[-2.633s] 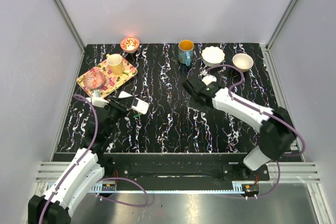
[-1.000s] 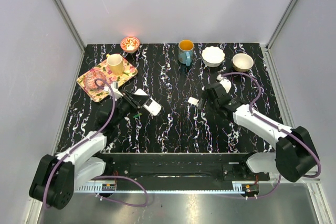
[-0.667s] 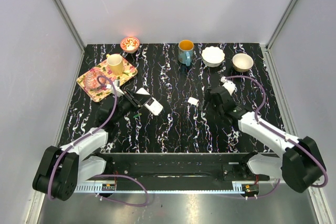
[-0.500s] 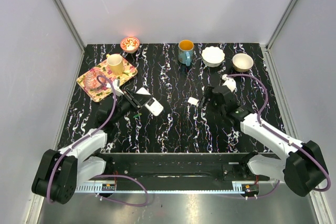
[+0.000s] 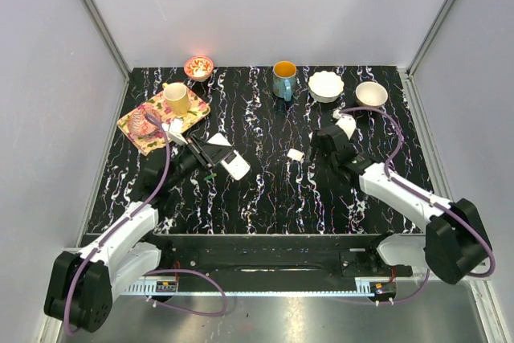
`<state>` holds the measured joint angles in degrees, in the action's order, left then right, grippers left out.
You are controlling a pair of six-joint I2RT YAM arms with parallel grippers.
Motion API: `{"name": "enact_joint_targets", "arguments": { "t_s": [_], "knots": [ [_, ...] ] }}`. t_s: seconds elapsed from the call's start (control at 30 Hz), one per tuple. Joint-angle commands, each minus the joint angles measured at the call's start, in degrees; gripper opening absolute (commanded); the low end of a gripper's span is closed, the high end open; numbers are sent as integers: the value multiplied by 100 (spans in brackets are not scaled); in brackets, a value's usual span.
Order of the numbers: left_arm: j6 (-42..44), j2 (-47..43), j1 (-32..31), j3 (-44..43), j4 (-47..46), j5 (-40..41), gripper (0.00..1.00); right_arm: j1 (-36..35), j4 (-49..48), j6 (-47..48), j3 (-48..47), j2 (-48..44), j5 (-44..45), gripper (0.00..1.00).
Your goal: Load the batteries into the remote control
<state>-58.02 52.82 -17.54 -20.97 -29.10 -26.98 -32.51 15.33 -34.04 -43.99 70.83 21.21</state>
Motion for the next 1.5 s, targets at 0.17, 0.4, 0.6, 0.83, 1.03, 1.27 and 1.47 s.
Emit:
{"name": "enact_joint_targets", "arguments": {
  "t_s": [0.17,0.4,0.6,0.83,1.03,1.27,1.47],
  "knots": [
    [1,-175,23,-223,300,-149,0,-18,637,618,-883,598,155,79],
    [1,-193,23,-57,-365,-579,0,-10,725,416,-1067,941,137,77],
    [-86,-184,5,93,-866,-764,0,122,725,285,-1402,1389,488,75],
    [-465,-193,5,453,-2090,-1204,0,184,198,55,-1139,1206,305,72],
    [-473,-272,-21,682,-2442,-1098,0,341,251,161,-1094,1363,296,72],
    [-535,-263,-30,840,-2460,-1143,0,825,163,205,-1260,2056,103,69],
    [-553,-263,-39,832,-2442,-1151,0,825,250,301,-1876,2795,-170,75]
  ]
}}
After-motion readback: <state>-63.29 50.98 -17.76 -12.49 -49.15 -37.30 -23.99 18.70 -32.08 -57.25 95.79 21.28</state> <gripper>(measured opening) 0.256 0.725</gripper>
